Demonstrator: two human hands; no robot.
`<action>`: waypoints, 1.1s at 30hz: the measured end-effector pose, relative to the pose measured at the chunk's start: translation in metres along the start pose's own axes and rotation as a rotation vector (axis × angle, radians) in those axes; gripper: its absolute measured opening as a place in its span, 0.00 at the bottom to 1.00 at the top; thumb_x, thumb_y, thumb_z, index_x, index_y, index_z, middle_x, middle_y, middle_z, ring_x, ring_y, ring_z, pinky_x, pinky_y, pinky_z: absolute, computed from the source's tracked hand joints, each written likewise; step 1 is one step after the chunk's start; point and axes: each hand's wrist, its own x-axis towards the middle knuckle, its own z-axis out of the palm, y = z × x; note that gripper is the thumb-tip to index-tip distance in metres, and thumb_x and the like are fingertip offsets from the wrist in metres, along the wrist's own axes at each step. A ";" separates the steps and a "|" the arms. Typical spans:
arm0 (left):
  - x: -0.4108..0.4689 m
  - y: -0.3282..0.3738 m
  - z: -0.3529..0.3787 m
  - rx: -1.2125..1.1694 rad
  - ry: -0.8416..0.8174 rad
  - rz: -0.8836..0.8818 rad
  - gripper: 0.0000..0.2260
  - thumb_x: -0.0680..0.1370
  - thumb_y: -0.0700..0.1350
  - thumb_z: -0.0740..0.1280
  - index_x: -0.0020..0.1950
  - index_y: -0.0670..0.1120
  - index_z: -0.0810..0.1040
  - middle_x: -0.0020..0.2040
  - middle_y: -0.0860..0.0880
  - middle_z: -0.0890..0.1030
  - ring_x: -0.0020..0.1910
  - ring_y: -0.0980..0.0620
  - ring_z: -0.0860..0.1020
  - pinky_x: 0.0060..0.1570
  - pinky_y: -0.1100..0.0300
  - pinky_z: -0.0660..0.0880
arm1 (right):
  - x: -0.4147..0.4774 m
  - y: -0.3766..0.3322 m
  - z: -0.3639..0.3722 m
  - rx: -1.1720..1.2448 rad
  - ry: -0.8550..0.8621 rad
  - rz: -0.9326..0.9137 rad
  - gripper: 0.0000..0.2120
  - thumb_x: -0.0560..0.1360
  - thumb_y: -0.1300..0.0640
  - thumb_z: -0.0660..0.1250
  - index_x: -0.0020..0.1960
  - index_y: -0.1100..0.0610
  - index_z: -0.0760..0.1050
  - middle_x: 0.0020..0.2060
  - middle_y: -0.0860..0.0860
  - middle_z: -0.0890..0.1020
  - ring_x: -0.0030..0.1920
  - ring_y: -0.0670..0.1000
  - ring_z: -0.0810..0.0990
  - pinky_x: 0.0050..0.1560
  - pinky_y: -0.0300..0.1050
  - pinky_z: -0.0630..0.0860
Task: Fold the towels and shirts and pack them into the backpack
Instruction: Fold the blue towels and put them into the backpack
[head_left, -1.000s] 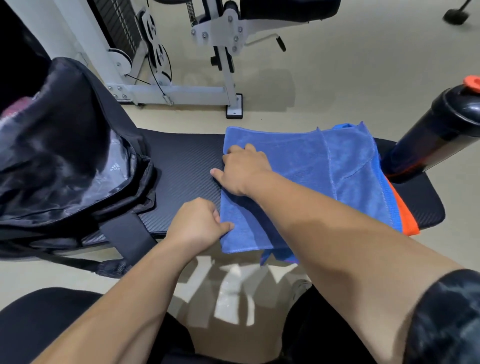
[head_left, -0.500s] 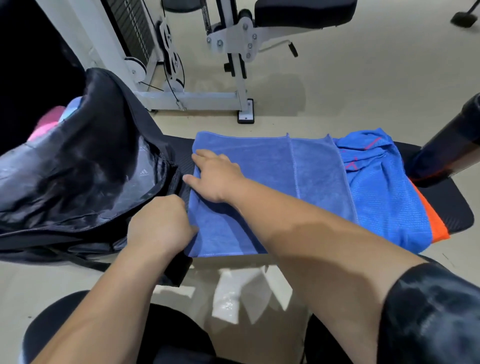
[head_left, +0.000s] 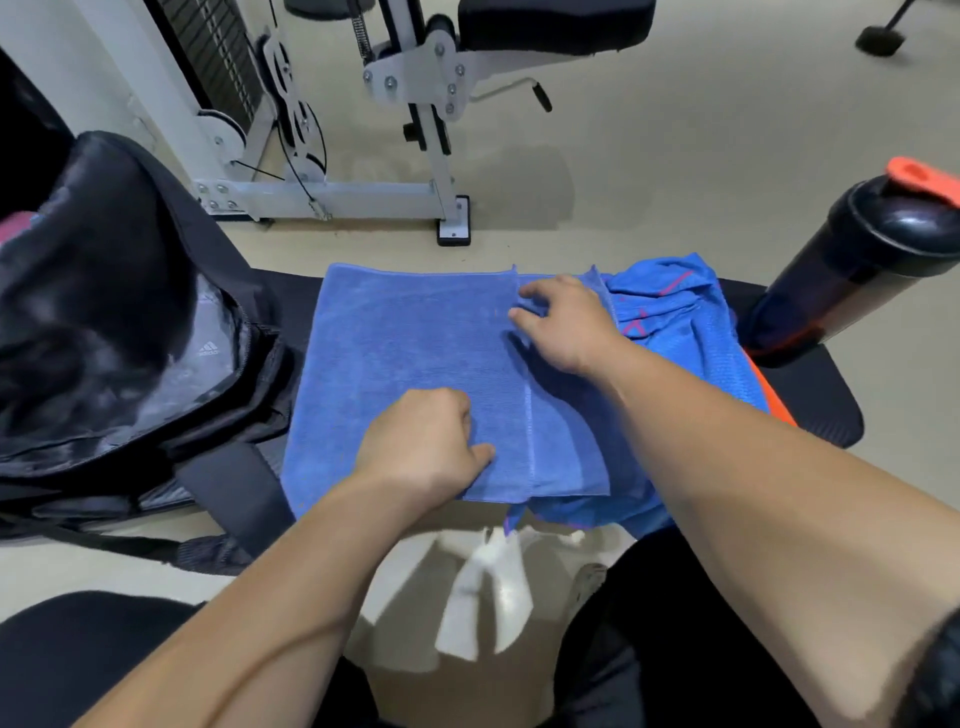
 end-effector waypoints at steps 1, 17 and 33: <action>0.001 0.009 0.006 -0.025 -0.011 0.015 0.17 0.73 0.56 0.73 0.35 0.48 0.71 0.36 0.52 0.78 0.43 0.46 0.78 0.39 0.55 0.74 | -0.001 0.008 -0.005 0.002 -0.026 -0.001 0.20 0.79 0.47 0.66 0.68 0.54 0.77 0.67 0.52 0.76 0.67 0.54 0.73 0.68 0.47 0.68; -0.006 0.050 0.057 0.153 -0.058 -0.006 0.08 0.72 0.48 0.65 0.38 0.48 0.67 0.37 0.51 0.75 0.40 0.46 0.75 0.33 0.55 0.67 | 0.004 0.002 -0.008 -0.283 -0.181 -0.076 0.24 0.78 0.39 0.61 0.72 0.43 0.71 0.70 0.48 0.71 0.71 0.59 0.63 0.66 0.53 0.64; -0.006 0.037 0.051 -0.034 -0.052 0.014 0.07 0.67 0.47 0.67 0.36 0.46 0.70 0.33 0.50 0.75 0.37 0.47 0.75 0.32 0.56 0.68 | 0.011 -0.002 -0.005 -0.360 -0.226 -0.101 0.30 0.75 0.34 0.63 0.73 0.46 0.70 0.72 0.46 0.67 0.70 0.58 0.62 0.67 0.53 0.62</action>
